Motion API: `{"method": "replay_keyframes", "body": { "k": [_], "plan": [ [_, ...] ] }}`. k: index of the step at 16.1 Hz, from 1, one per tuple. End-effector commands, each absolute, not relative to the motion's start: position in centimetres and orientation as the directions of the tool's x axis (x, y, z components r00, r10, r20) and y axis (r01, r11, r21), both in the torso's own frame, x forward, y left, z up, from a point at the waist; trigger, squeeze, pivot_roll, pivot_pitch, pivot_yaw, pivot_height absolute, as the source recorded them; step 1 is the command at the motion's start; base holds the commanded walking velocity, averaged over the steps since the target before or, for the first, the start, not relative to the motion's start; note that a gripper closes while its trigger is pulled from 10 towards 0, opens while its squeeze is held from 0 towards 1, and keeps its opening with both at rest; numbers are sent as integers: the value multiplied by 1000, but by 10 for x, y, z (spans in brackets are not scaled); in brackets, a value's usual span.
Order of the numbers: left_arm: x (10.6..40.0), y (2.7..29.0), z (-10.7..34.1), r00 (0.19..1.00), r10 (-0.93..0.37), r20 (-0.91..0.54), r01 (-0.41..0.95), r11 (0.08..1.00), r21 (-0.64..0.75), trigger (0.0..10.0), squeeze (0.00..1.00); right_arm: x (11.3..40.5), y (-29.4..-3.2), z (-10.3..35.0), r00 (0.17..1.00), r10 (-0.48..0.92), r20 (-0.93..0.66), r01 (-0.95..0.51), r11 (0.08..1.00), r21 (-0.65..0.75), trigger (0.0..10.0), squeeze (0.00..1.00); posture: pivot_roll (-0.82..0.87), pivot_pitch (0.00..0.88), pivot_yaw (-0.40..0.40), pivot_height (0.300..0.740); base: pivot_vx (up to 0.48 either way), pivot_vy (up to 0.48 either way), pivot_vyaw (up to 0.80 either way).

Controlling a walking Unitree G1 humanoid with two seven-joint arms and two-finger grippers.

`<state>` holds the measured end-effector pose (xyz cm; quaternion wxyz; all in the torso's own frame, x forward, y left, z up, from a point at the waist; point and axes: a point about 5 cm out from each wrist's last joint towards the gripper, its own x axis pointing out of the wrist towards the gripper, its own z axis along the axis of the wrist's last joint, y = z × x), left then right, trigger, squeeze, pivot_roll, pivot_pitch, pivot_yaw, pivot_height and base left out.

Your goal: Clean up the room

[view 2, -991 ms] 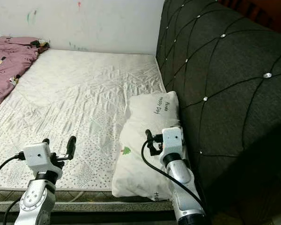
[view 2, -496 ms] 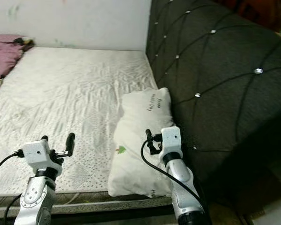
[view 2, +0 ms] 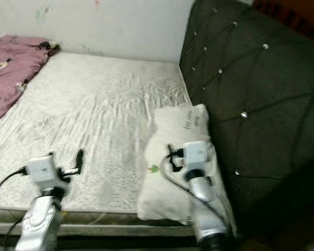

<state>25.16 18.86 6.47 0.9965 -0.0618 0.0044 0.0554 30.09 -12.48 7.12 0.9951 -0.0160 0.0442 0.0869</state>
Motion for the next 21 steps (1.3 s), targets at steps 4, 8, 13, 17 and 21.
{"method": "replay_keyframes", "body": {
  "k": [4, 8, 13, 17, 21],
  "plan": [
    [256, 183, 67, 996, 94, -10, -95, 989, -111, 10000, 0, 303, -134, 69, 984, 147, -103, -152, 988, -36, 10000, 0, -3, 0, -72, 740, 0, 480, 0],
    [256, 183, 66, 995, 99, -14, -99, 989, -110, 10000, 0, 304, -134, 68, 982, 154, -111, -158, 987, -32, 10000, 0, -4, 0, -75, 740, 0, 480, 0],
    [256, 183, 66, 995, 101, -15, -102, 989, -109, 10000, 0, 303, -135, 68, 981, 157, -114, -161, 987, -29, 10000, 0, -5, 0, -77, 740, 0, 480, 0],
    [256, 183, 66, 994, 107, -16, -108, 988, -110, 10000, 0, 303, -134, 67, 980, 160, -118, -164, 986, -26, 10000, 0, -6, 0, -78, 740, 0, 480, 0],
    [255, 183, 65, 993, 111, -25, -113, 986, -118, 10000, 0, 303, -134, 66, 979, 164, -125, -168, 986, -20, 10000, 0, -3, 0, -81, 740, 0, 480, 0]
  ]
}}
